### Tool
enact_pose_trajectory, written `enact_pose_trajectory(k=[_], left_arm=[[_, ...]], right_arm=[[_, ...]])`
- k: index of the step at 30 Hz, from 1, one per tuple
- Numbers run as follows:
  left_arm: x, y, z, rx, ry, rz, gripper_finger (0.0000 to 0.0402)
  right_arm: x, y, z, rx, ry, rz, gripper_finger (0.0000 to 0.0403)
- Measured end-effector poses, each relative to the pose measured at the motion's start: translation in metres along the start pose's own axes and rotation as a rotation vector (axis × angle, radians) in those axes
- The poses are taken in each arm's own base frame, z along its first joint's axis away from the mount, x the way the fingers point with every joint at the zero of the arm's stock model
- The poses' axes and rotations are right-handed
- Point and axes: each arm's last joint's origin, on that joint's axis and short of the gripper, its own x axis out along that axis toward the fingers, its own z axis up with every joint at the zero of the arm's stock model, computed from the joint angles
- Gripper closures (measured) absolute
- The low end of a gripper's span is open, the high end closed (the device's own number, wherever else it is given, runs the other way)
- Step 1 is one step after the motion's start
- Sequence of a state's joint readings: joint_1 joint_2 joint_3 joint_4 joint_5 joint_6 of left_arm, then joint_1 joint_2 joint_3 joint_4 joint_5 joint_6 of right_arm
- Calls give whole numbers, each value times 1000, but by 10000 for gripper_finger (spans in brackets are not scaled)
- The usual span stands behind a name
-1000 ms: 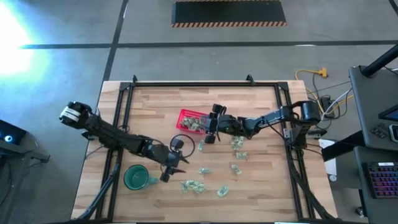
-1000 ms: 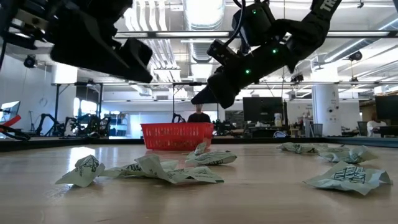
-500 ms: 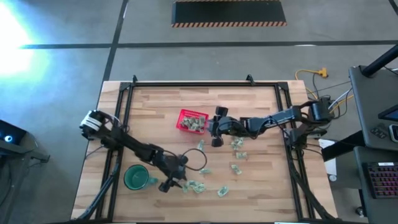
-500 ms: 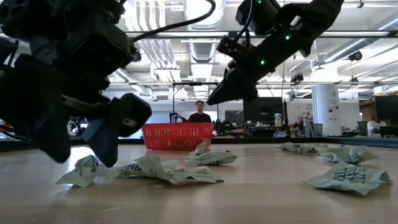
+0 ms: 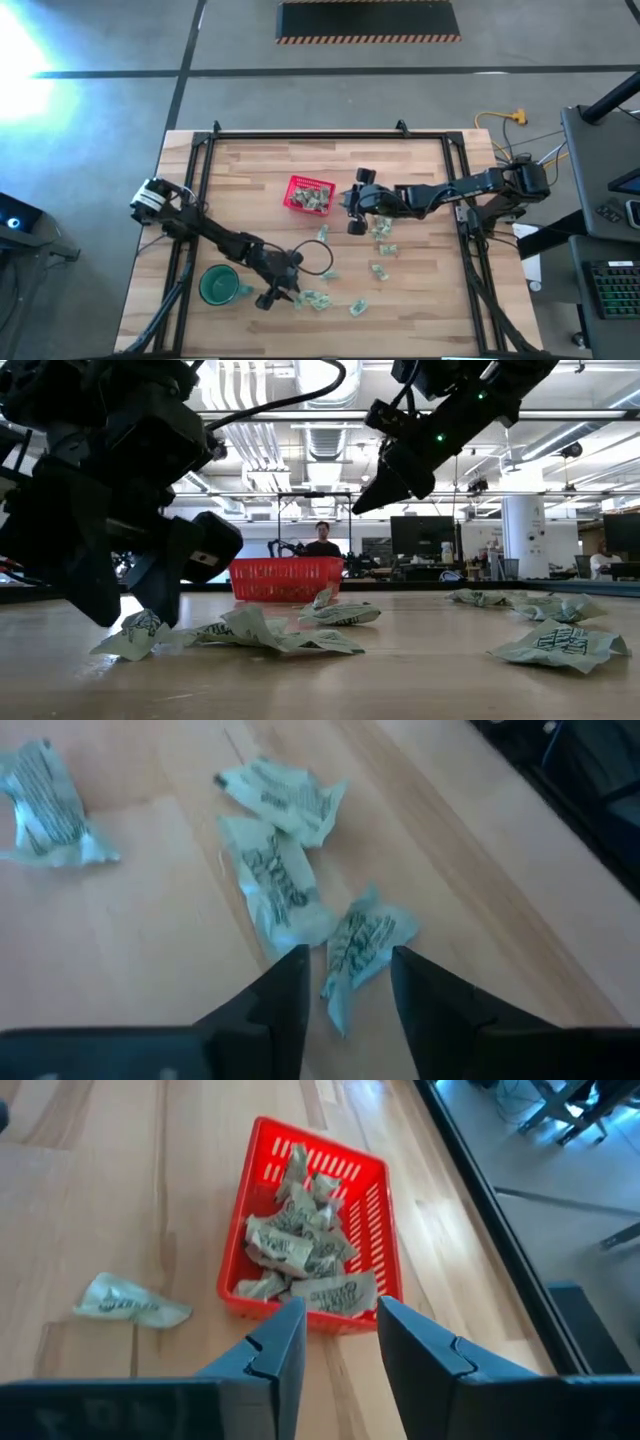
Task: Pick and place items into bin
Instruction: Put the stevia packet into the red bin
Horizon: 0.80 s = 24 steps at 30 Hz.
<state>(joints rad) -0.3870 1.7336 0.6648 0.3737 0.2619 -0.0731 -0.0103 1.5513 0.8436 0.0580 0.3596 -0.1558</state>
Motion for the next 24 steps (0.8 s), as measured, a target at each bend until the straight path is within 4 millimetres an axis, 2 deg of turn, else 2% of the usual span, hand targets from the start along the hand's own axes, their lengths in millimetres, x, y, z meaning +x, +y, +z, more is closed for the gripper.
enact_pose_trajectory(k=[11, 18, 24], left_arm=[[0, 0, -4, -4, 29, 5, 395], [-6, 2, 1, 32, 12, 91, 400], [-31, 4, 9, 91, 39, 347, 400]], right_arm=[[-2, 2, -3, -12, 38, 11, 309], [-6, 1, -4, -17, 52, 13, 321], [-9, 0, -8, 2, 99, 16, 331]])
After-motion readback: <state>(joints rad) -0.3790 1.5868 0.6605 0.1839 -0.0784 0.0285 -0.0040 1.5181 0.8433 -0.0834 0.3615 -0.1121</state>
